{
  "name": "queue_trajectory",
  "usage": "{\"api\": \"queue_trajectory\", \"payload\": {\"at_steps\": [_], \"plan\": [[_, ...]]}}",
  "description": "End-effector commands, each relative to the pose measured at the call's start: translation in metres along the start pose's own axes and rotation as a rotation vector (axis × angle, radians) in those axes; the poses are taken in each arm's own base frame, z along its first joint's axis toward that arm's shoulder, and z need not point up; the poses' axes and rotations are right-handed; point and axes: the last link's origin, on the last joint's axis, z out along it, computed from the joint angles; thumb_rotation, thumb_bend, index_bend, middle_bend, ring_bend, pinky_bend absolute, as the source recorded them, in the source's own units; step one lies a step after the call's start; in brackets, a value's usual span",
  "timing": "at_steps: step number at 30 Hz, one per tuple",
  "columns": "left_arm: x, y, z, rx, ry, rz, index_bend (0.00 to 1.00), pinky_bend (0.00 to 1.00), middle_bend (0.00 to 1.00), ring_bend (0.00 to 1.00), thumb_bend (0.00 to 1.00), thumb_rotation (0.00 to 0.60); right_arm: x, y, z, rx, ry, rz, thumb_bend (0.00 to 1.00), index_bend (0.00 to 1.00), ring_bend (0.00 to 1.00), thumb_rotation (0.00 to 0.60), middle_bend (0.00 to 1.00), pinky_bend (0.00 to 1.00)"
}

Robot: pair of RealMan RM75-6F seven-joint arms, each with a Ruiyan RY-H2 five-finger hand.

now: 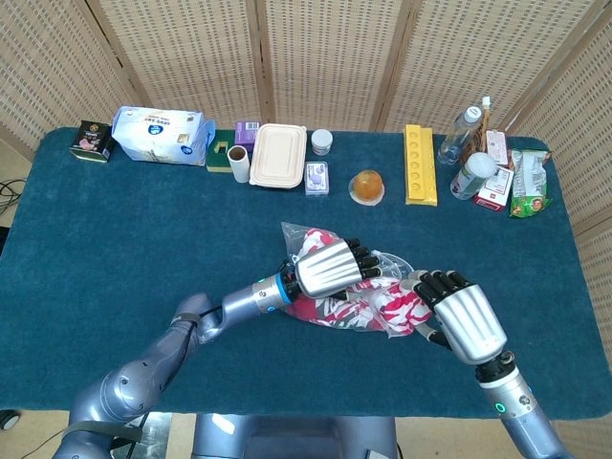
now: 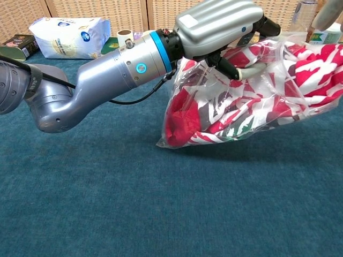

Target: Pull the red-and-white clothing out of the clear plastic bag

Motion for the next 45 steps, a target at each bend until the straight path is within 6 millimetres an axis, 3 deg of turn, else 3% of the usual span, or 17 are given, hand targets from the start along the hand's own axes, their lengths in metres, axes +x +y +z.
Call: {"api": "queue_trajectory", "payload": {"at_steps": [1,26,35,39,43,45], "plan": [[0.0,0.0,0.0,0.0,-0.001,-0.001,0.73,0.62,0.54,0.6,0.52,0.6,0.0,0.0,0.0,-0.005,0.001,0.006,0.28,0.35,0.43,0.6,0.37,0.48],[-0.003,0.006,0.005,-0.011,-0.01,-0.014,0.73,0.62,0.54,0.6,0.52,0.6,-0.015,0.003,0.012,-0.021,-0.017,0.042,0.48,0.48,0.5,0.6,0.4,0.55],[-0.005,0.005,0.002,-0.002,-0.02,-0.023,0.73,0.61,0.54,0.6,0.5,0.6,-0.016,0.001,0.011,-0.015,-0.014,0.059,0.51,0.58,0.57,0.6,0.46,0.58],[-0.005,0.003,0.001,0.008,-0.022,-0.036,0.73,0.61,0.54,0.6,0.43,0.6,-0.017,0.001,0.01,-0.03,-0.013,0.071,0.51,0.6,0.58,0.6,0.48,0.59],[-0.002,-0.003,0.0,0.034,-0.022,-0.056,0.73,0.59,0.54,0.59,0.29,0.6,-0.02,0.002,0.009,-0.043,-0.025,0.088,0.51,0.61,0.59,0.6,0.49,0.59],[-0.001,-0.006,-0.001,0.048,-0.03,-0.072,0.68,0.58,0.54,0.58,0.2,0.6,-0.022,0.002,0.008,-0.046,-0.034,0.1,0.51,0.62,0.59,0.6,0.49,0.6]]}}
